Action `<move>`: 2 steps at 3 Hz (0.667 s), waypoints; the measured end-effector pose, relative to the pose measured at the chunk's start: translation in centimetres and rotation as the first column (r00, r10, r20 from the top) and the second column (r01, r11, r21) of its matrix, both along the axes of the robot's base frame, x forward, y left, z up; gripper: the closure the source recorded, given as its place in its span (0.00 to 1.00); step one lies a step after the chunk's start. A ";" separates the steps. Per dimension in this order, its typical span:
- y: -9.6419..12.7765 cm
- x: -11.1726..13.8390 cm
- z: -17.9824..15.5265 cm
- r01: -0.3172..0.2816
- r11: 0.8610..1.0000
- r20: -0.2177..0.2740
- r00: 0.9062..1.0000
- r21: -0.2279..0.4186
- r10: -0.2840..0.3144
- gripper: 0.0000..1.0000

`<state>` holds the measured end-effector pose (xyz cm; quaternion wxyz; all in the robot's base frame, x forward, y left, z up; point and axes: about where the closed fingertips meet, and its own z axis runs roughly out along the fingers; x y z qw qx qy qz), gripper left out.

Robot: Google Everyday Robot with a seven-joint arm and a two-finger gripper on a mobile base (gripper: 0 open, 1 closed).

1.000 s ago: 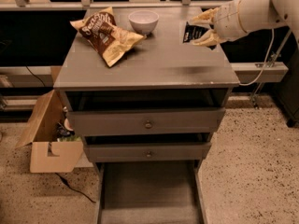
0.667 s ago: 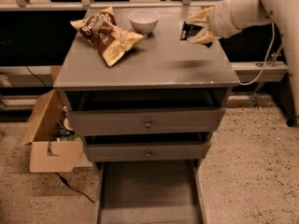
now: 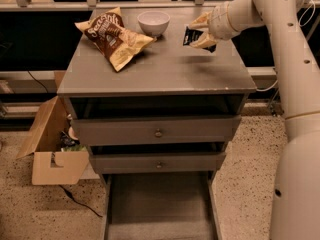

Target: Pick rxbar blueberry from bottom drawer and place on counter

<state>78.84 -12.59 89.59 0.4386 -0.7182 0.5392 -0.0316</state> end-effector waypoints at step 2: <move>1.2 1.3 0.1 -0.002 1.000 0.030 1.000 0.005 0.002 0.40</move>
Offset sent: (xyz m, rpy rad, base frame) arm 0.0115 0.0109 0.0011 0.0039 -0.0262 0.0024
